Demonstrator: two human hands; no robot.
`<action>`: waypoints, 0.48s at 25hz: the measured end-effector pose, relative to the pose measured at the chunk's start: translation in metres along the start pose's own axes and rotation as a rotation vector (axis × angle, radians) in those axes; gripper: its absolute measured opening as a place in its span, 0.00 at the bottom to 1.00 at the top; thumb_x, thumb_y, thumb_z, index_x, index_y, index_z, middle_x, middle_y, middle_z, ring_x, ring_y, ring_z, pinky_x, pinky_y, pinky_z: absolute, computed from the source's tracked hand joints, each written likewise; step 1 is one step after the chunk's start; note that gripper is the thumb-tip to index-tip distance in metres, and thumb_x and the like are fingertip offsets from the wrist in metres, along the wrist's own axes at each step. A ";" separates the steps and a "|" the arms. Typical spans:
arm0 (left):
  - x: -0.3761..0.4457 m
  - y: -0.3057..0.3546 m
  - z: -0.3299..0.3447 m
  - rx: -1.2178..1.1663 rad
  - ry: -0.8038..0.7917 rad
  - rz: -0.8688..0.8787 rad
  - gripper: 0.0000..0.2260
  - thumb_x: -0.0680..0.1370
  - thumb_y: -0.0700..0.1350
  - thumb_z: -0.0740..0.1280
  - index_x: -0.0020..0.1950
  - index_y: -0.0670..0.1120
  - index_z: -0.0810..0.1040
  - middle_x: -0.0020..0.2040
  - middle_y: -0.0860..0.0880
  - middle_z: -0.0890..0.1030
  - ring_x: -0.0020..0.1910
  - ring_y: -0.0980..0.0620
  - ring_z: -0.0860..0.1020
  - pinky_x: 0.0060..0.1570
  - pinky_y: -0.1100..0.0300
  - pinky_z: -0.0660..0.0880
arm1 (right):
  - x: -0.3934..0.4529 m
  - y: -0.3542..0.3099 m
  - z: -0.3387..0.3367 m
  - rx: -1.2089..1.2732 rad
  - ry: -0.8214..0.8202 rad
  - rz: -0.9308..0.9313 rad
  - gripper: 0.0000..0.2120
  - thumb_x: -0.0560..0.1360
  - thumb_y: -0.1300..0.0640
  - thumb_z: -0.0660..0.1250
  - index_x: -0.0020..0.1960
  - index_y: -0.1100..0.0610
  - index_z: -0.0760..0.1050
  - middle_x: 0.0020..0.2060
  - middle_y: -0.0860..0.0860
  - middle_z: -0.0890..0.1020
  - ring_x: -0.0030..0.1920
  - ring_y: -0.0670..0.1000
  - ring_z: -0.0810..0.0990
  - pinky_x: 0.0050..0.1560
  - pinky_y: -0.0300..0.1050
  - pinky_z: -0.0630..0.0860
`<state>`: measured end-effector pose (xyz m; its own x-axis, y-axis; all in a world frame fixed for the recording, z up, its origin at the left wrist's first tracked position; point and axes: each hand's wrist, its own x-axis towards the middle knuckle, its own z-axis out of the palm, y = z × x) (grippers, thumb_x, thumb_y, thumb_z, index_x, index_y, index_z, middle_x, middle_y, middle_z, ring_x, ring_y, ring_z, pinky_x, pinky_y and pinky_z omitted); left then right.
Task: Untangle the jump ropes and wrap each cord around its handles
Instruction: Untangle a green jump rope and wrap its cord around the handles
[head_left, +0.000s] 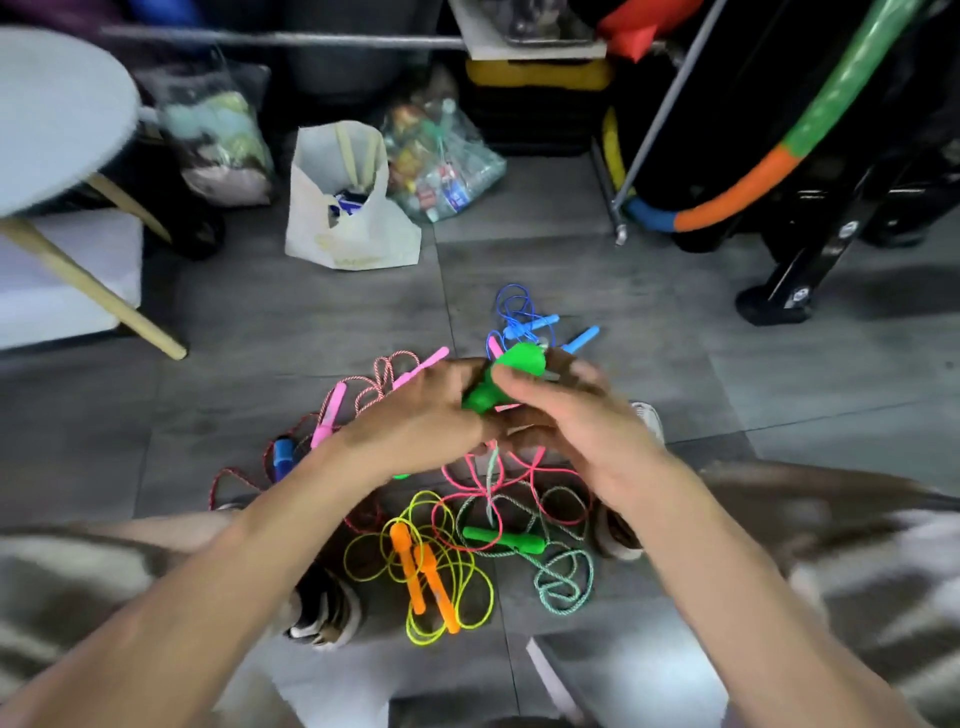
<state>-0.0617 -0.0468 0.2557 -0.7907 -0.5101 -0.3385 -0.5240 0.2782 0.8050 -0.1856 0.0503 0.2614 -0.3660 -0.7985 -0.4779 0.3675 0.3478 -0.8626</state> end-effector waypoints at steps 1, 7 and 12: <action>-0.004 0.005 -0.001 -0.042 0.035 -0.019 0.05 0.75 0.45 0.72 0.48 0.52 0.79 0.37 0.54 0.81 0.32 0.60 0.79 0.29 0.67 0.74 | -0.006 -0.011 -0.003 -0.193 0.029 -0.036 0.19 0.65 0.46 0.74 0.49 0.59 0.80 0.38 0.55 0.86 0.32 0.51 0.82 0.36 0.45 0.78; -0.003 0.025 -0.025 0.263 0.227 0.164 0.11 0.71 0.54 0.74 0.33 0.52 0.77 0.27 0.53 0.73 0.29 0.53 0.73 0.27 0.68 0.64 | 0.008 -0.038 -0.035 -0.543 -0.401 -0.301 0.29 0.68 0.53 0.77 0.67 0.47 0.71 0.61 0.48 0.79 0.54 0.45 0.78 0.57 0.44 0.77; 0.023 0.035 -0.047 -0.406 0.480 0.008 0.10 0.76 0.49 0.70 0.40 0.44 0.80 0.29 0.51 0.72 0.25 0.54 0.65 0.23 0.66 0.60 | 0.052 -0.030 -0.033 -0.944 -0.455 -0.109 0.07 0.80 0.60 0.63 0.52 0.61 0.79 0.39 0.50 0.84 0.33 0.37 0.77 0.35 0.31 0.72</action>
<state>-0.0835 -0.0872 0.2990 -0.5145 -0.8440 -0.1512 -0.2822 0.0002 0.9593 -0.2438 0.0142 0.2571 0.0706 -0.8895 -0.4515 -0.5343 0.3485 -0.7701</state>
